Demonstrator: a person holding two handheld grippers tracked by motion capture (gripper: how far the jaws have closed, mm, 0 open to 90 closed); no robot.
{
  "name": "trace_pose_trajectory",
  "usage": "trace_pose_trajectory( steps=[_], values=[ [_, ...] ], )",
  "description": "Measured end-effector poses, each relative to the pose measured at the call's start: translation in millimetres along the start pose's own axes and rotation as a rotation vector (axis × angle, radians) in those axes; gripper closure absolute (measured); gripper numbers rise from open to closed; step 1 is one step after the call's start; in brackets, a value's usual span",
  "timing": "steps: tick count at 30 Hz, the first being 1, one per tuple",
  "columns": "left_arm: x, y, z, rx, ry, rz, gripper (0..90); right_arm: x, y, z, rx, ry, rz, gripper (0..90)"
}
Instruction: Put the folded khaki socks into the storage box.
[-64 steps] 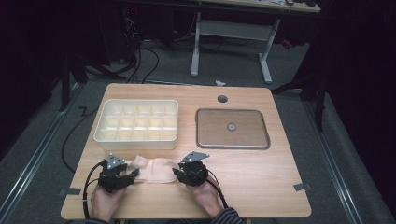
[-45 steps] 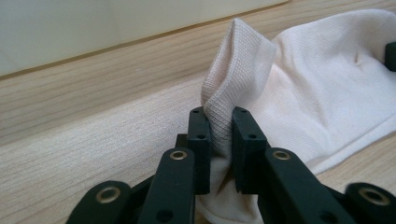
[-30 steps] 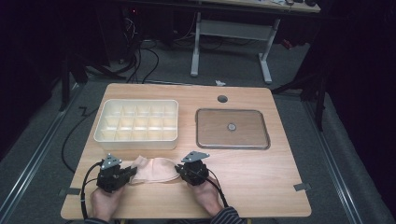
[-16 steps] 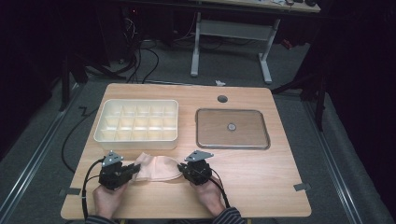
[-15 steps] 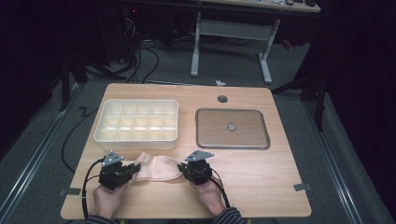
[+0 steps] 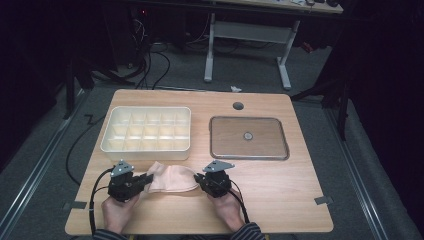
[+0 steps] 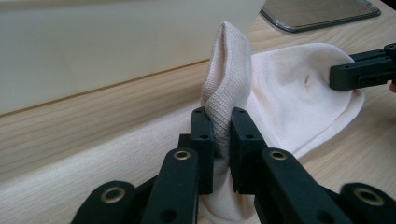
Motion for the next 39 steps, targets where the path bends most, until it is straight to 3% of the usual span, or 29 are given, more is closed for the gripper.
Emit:
trace_pose_trajectory(
  steps=[22,39],
  values=[
    [-20.3,9.5,31.8,0.067,0.035,0.006,82.7,7.6,-34.0,18.9,0.039,0.037,0.047,86.4],
    [-23.6,27.3,56.1,0.105,0.039,-0.005,82.4,18.7,-55.9,37.4,0.094,0.063,0.025,86.4]
  ],
)
Point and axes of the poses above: each handheld gripper's, and its own axes: y roughly forward along the jaws, x roughly out of its underside, z roughly to its right, the point moved 7 cm from there along y, roughly forward along the jaws, and after that the axes turned 12 degrees about -x, right-handed, at the moved point
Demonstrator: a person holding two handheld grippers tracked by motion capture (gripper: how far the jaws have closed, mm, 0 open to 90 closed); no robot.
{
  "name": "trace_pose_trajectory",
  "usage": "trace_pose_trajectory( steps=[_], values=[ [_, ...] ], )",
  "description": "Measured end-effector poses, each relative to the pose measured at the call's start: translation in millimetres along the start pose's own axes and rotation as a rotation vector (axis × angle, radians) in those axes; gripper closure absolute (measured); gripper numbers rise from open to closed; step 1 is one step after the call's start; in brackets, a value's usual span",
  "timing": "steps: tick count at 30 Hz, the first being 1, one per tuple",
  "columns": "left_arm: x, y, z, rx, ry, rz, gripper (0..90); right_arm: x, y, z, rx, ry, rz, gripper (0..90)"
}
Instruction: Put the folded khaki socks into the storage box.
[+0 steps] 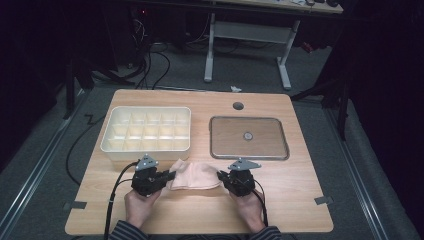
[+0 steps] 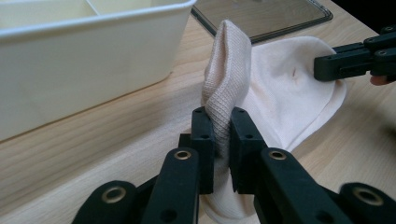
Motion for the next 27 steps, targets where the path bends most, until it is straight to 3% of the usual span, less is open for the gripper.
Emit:
trace_pose_trajectory(
  steps=[7,12,23,27],
  values=[
    [4.3,20.5,9.2,0.001,0.006,-0.03,82.2,9.0,-5.7,14.0,0.03,0.026,-0.005,86.4],
    [5.7,31.1,14.8,0.0,0.022,-0.023,81.9,14.9,-8.4,22.1,0.051,0.041,-0.007,86.3],
    [12.3,42.7,9.7,-0.067,0.058,-0.061,78.8,21.2,3.1,29.6,0.057,0.046,-0.037,86.1],
    [11.5,41.1,5.1,-0.106,0.049,-0.065,69.3,21.2,5.6,29.7,0.059,0.042,-0.037,84.3]
  ],
)
Point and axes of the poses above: each handheld gripper's, and its own axes: y roughly forward along the jaws, x roughly out of its underside, z roughly to its right, the point moved 7 cm from there along y, roughly forward along the jaws, and after that the axes turned 12 degrees about -x, right-handed, at the moved point
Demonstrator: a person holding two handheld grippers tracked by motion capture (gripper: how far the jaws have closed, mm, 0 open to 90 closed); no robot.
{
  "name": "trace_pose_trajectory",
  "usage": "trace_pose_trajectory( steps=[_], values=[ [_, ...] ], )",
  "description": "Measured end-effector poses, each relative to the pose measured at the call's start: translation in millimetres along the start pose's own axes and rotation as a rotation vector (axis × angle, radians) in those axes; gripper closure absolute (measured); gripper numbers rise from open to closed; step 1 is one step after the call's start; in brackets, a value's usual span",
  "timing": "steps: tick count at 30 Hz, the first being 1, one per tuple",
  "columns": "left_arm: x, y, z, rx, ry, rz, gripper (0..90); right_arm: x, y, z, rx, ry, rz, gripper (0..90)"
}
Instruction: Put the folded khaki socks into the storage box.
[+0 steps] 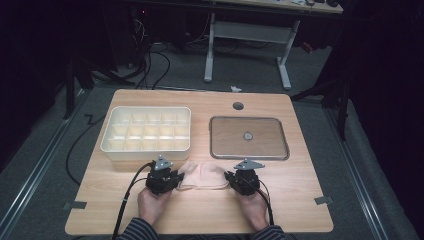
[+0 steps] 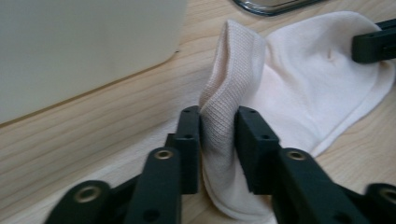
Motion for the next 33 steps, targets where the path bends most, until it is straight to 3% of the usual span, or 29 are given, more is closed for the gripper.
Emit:
trace_pose_trajectory(
  steps=[1,3,6,12,15,18,23,28,33],
  values=[
    [0.0,0.0,0.0,0.0,0.0,0.0,65.9,-0.3,0.0,0.5,0.007,-0.006,0.005,80.8],
    [-0.2,-3.4,-5.9,-0.042,-0.019,0.008,59.1,-1.2,-1.5,1.7,0.019,-0.004,0.016,73.9],
    [0.1,-7.0,-11.9,-0.058,-0.052,0.014,50.5,-3.9,-6.0,2.2,0.035,-0.008,0.046,65.2],
    [7.0,-11.3,-13.1,-0.063,-0.059,-0.001,46.6,-12.4,-19.2,-6.0,0.058,-0.035,0.099,60.9],
    [7.5,-11.3,-10.5,-0.058,-0.049,-0.004,46.6,-19.3,-23.5,-14.9,0.038,-0.05,0.128,66.4],
    [6.1,-10.8,-8.8,-0.052,-0.062,0.003,46.8,-24.9,-19.5,-29.6,-0.03,-0.08,0.127,77.3],
    [7.0,-7.8,-4.9,-0.04,-0.058,-0.006,50.0,-24.1,3.7,-50.5,-0.104,-0.115,0.068,86.9],
    [7.6,-4.3,-2.8,-0.038,-0.053,-0.015,51.2,-25.3,26.0,-62.7,-0.136,-0.125,0.03,89.9],
    [8.4,-3.6,-2.3,-0.045,-0.035,-0.011,53.0,-25.9,41.1,-68.2,-0.131,-0.142,-0.002,90.0]
  ],
)
Point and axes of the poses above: each handheld gripper's, and its own axes: y roughly forward along the jaws, x roughly out of its underside, z roughly to its right, the point moved 7 cm from there along y, roughly forward along the jaws, and after that the axes turned 12 degrees about -x, right-handed, at the moved point
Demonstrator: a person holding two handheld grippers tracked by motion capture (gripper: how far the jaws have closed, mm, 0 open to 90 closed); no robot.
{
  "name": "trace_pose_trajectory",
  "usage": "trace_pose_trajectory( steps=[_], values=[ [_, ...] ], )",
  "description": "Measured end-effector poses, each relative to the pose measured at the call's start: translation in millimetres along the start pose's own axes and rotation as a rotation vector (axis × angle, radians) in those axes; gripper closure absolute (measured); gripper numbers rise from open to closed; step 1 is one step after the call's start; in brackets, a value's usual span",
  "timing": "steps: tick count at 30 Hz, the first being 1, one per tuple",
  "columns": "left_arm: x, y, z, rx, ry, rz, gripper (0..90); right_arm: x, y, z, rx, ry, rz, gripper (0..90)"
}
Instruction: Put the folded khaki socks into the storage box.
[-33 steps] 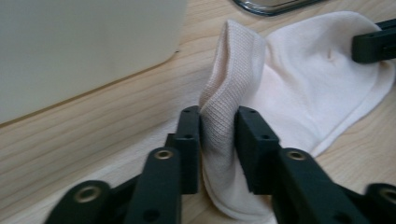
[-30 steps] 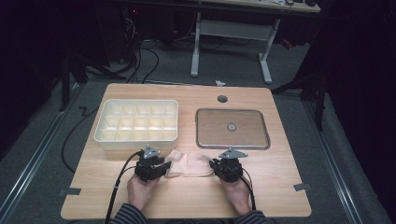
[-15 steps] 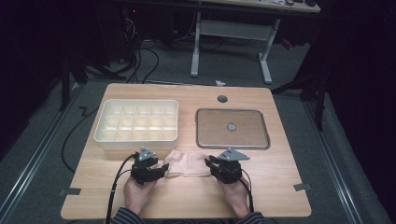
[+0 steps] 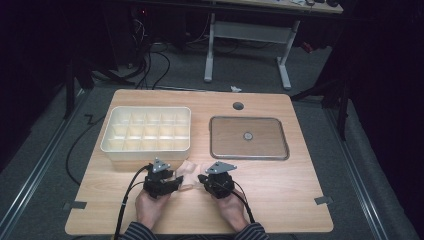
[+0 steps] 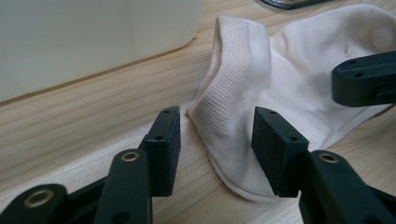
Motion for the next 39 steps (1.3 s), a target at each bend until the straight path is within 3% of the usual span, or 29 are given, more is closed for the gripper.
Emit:
trace_pose_trajectory(
  steps=[6,11,18,28,34,39],
  values=[
    [0.7,-0.5,0.1,0.018,0.018,-0.002,56.0,5.2,9.7,0.3,0.008,-0.008,-0.039,89.9],
    [0.6,0.2,-0.3,0.015,0.016,-0.001,66.9,6.4,10.9,-1.3,0.015,-0.024,-0.044,89.7],
    [0.8,1.9,2.5,0.06,0.004,-0.003,82.4,6.6,11.2,-0.9,0.018,-0.036,-0.045,89.6],
    [-1.1,-5.5,1.2,0.111,0.002,0.014,84.2,6.4,11.5,-1.4,0.021,-0.039,-0.045,89.6],
    [-5.6,-14.4,2.3,0.161,-0.027,0.031,84.3,6.2,11.7,-1.7,0.021,-0.034,-0.046,89.6],
    [-12.2,-21.8,7.8,0.185,-0.002,0.047,84.3,5.3,12.2,-2.5,0.021,-0.04,-0.062,89.6]
  ],
)
Point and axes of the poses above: each handheld gripper's, and its own axes: y roughly forward along the jaws, x roughly out of its underside, z roughly to its right, the point moved 7 cm from there along y, roughly forward along the jaws, and after that the axes turned 12 degrees about -x, right-handed, at the moved point
